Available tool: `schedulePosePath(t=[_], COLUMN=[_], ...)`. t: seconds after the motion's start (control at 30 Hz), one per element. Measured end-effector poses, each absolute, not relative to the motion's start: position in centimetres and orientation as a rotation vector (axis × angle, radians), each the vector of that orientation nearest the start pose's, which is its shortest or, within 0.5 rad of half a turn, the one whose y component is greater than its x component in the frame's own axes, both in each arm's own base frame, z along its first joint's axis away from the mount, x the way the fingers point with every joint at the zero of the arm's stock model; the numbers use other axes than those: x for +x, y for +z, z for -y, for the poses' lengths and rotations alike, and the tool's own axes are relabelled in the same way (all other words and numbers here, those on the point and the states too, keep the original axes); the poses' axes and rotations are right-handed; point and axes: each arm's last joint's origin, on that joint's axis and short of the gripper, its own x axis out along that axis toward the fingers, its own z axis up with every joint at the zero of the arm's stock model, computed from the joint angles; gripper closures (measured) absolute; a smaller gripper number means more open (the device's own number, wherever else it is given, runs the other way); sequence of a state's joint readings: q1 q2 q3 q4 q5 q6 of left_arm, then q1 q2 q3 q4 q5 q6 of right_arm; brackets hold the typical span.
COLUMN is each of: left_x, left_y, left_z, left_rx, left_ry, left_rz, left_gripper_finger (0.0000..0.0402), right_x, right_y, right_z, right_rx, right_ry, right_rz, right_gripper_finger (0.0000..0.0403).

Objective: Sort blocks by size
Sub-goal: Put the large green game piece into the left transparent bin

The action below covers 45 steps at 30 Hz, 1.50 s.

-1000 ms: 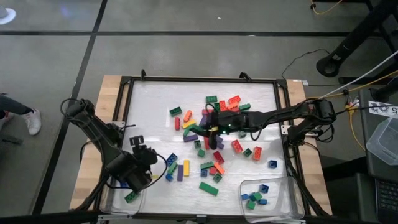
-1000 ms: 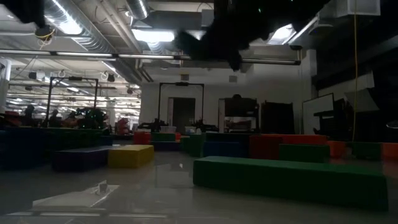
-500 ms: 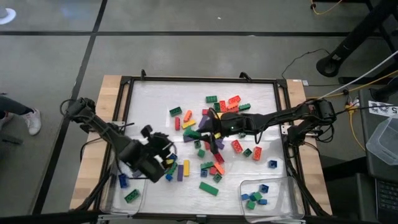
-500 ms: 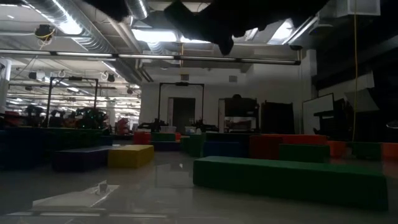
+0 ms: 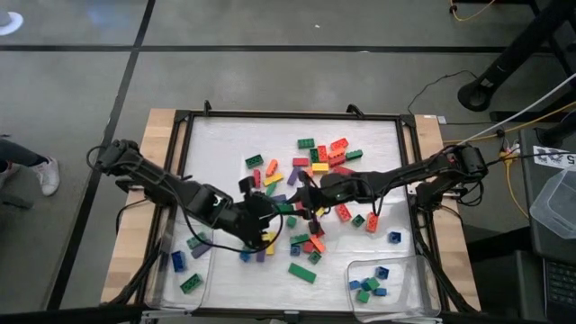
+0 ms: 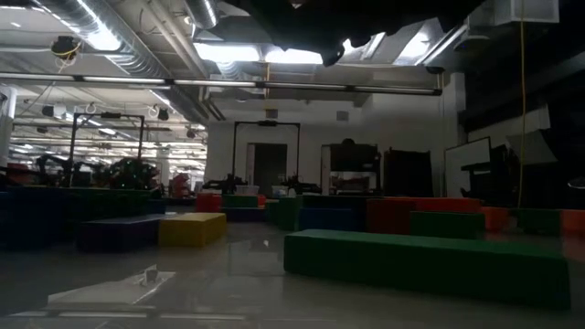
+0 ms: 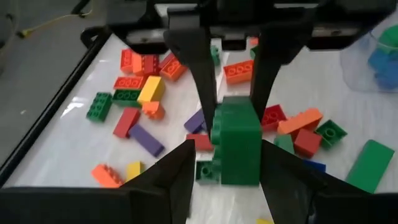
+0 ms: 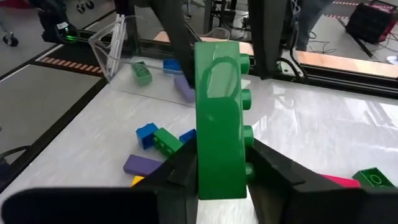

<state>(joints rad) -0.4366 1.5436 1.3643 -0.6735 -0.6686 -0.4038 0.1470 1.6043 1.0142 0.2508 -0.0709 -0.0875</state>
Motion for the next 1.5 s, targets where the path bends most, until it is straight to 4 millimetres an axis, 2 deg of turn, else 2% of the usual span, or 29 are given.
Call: schedulePosePath(t=[0.13, 0.27, 0.33, 0.43, 0.57, 0.73, 0.93, 1.07, 1.27, 1.5], left_x=[30.7, 31.2, 31.3, 31.4, 30.8, 28.4, 23.9, 21.0, 18.3, 16.4], left_y=[31.5, 31.1, 31.1, 31.1, 31.1, 32.1, 34.0, 34.3, 33.3, 29.8], left_z=[11.4, 10.6, 10.4, 10.2, 10.1, 9.8, 10.0, 11.1, 13.6, 15.3], left_rx=[0.060, 0.036, 0.037, 0.059, 0.073, 0.007, -0.290, -0.440, -0.566, -0.593], left_ry=[0.308, 0.310, 0.309, 0.301, 0.251, 0.174, -0.016, -0.021, 0.130, 0.287], left_rz=[-0.681, -0.706, -0.708, -0.712, -0.762, -0.869, -1.055, -1.222, -1.377, -1.470], left_gripper_finger=[0.0245, 0.0250, 0.0269, 0.0322, 0.0330, 0.0330, 0.0329, 0.0317, 0.0316, 0.0294], right_x=[35.3, 35.3, 35.3, 35.3, 35.3, 35.2, 34.4, 33.5, 32.2, 31.1], right_y=[25.0, 25.0, 25.0, 24.9, 24.9, 24.4, 22.9, 21.7, 20.4, 19.1], right_z=[-5.3, -5.3, -5.3, -5.3, -5.2, -5.0, -4.7, -4.5, -4.3, -4.1], right_rx=[-0.099, -0.099, -0.099, -0.098, -0.098, -0.098, -0.041, 0.013, 0.109, 0.192], right_ry=[0.227, 0.227, 0.225, 0.224, 0.182, 0.109, 0.026, -0.030, -0.100, -0.168], right_rz=[-0.321, -0.315, -0.316, -0.322, -0.327, -0.384, -0.567, -0.710, -0.887, -0.989], right_gripper_finger=[0.0308, 0.0299, 0.0287, 0.0270, 0.0259, 0.0249, 0.0238, 0.0237, 0.0237, 0.0237])
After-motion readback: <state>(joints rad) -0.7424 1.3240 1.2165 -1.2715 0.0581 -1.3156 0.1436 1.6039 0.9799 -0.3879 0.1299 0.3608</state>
